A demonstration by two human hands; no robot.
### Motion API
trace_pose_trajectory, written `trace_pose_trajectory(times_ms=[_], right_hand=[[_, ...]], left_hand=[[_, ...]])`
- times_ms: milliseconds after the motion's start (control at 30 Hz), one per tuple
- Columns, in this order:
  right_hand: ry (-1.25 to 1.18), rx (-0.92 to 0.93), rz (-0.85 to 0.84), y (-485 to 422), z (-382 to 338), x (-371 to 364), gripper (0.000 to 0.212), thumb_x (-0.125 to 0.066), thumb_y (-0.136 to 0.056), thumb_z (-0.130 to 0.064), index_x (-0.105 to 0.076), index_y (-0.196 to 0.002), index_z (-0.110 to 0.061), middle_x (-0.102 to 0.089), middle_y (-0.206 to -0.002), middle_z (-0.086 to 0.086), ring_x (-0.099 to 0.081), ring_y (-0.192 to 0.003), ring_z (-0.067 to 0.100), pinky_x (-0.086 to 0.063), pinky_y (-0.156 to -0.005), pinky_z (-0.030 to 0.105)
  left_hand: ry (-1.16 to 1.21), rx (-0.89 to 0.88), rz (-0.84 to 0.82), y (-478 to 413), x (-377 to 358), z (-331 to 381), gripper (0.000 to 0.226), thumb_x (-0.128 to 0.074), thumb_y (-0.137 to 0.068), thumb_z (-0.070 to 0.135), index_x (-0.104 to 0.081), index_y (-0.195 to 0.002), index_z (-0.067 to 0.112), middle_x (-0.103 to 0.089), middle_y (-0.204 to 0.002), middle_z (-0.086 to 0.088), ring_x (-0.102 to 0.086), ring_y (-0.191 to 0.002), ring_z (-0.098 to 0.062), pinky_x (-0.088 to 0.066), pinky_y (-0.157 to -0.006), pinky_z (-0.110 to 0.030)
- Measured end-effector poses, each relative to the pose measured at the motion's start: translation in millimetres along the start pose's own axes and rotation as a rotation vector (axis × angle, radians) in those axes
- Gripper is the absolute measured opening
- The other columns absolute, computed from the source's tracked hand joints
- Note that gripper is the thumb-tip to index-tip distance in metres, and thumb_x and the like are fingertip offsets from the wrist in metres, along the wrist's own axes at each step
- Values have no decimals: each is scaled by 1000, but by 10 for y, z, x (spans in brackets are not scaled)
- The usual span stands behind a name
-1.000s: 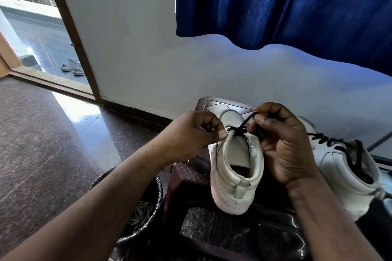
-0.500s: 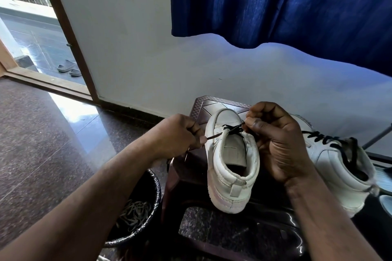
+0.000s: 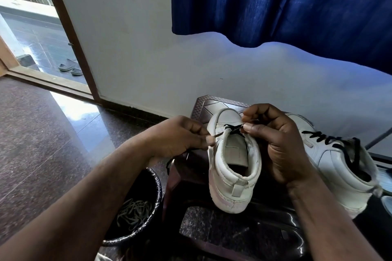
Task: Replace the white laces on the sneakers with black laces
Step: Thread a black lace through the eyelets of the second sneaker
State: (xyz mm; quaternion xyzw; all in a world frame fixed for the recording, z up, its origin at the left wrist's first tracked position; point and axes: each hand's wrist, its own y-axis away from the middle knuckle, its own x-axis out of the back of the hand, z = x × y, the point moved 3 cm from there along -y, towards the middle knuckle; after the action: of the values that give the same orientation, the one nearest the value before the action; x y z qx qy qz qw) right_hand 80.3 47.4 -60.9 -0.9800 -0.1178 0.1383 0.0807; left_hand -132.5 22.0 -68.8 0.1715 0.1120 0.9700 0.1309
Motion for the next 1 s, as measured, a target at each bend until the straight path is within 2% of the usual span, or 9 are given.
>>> trace_pose_trajectory(times_ms=[100, 200, 267, 400, 533, 700, 800, 867, 1000], right_hand=[[72, 7, -18, 11, -12, -13, 24, -67, -78, 5, -72, -92, -14, -68, -95, 7, -61, -92, 20, -53, -83, 29], [169, 35, -39, 26, -39, -22, 32, -64, -86, 16, -72, -92, -13, -71, -96, 7, -65, -94, 18, -54, -85, 27], [230, 47, -66, 33, -56, -29, 34, -62, -87, 19, -72, -94, -12, -72, -96, 6, -66, -92, 16, -55, -83, 24], [303, 68, -73, 36, -55, -15, 34, -62, -87, 20, -72, -96, -11, -72, -93, 2, -64, -88, 14, -52, -79, 23], [376, 84, -87, 50, -58, -23, 33, -62, -87, 19, -72, -94, -12, -72, -91, -2, -63, -85, 12, -52, -79, 24], [406, 101, -99, 61, -53, -16, 30, -65, -85, 10, -73, -92, -18, -72, -93, -4, -65, -89, 15, -52, -83, 28], [328, 84, -65, 57, -44, -28, 13, -67, -87, -7, -73, -95, -14, -72, -96, 8, -68, -93, 19, -54, -85, 30], [296, 71, -37, 47, -42, -39, 10, -67, -88, -15, -74, -96, -15, -71, -96, 15, -67, -90, 20, -55, -84, 30], [265, 41, -1, 23, -33, -45, 12, -64, -92, -18, -76, -93, -18, -72, -89, 8, -66, -84, 19, -54, -81, 32]], left_hand=[[88, -37, 10, -21, -76, 31, 52, -78, -79, 66, -80, -98, 18, -74, -101, -9, -59, -91, -21, -44, -94, -41], [184, -54, 59, -67, -147, 53, 23, -77, -93, 37, -78, -91, 14, -76, -93, -10, -62, -91, -18, -47, -110, -48], [215, -35, 82, -75, -159, 53, 12, -76, -95, 22, -77, -91, 10, -77, -90, -6, -65, -92, -16, -47, -111, -44], [184, 45, 123, -65, -125, 47, 17, -78, -92, 20, -77, -93, 3, -76, -87, -11, -63, -83, -14, -51, -81, -24], [99, 101, 90, -21, -106, 49, 13, -79, -92, 21, -75, -83, 12, -71, -73, -1, -57, -55, -3, -42, -51, -14], [182, 118, 124, -1, -88, 67, 19, -73, -97, 31, -72, -100, 12, -75, -78, -2, -64, -61, -10, -46, -51, -19], [146, 129, 71, 14, -114, 71, 18, -68, -101, 27, -71, -106, 10, -73, -74, -1, -64, -61, -13, -46, -52, -23], [123, 130, 23, 27, -157, 81, 17, -65, -103, 21, -69, -106, 5, -71, -71, -1, -63, -60, -13, -46, -52, -22], [138, 90, 80, 5, -138, 94, 15, -62, -105, 19, -67, -100, 6, -74, -74, -1, -63, -59, -14, -48, -50, -22]])
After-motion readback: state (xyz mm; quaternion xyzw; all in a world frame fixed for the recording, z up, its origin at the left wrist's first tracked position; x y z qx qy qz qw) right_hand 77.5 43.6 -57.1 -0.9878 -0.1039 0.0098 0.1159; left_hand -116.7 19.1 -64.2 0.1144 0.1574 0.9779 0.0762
